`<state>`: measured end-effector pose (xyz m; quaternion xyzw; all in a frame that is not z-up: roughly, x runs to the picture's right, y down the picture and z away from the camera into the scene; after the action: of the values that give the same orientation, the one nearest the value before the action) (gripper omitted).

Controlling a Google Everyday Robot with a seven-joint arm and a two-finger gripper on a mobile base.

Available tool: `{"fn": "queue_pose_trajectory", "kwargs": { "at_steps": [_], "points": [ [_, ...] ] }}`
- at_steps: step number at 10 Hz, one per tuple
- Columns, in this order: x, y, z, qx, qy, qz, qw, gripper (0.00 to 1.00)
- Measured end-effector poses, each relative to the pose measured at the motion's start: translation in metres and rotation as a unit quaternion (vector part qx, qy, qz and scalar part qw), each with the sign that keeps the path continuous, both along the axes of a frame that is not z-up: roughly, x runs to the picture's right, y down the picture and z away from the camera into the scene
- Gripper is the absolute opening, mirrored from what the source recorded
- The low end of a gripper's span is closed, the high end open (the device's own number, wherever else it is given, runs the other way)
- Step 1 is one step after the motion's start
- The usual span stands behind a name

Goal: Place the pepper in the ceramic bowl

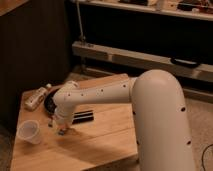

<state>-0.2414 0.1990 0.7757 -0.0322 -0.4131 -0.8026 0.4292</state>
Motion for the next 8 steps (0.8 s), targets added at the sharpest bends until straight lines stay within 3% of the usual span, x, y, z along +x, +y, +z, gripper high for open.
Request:
{"fn": "queue_pose_trajectory", "kwargs": {
  "at_steps": [8],
  "points": [
    [0.006, 0.008, 0.023, -0.007, 0.027, -0.018, 0.9995, 0.59]
  ]
}}
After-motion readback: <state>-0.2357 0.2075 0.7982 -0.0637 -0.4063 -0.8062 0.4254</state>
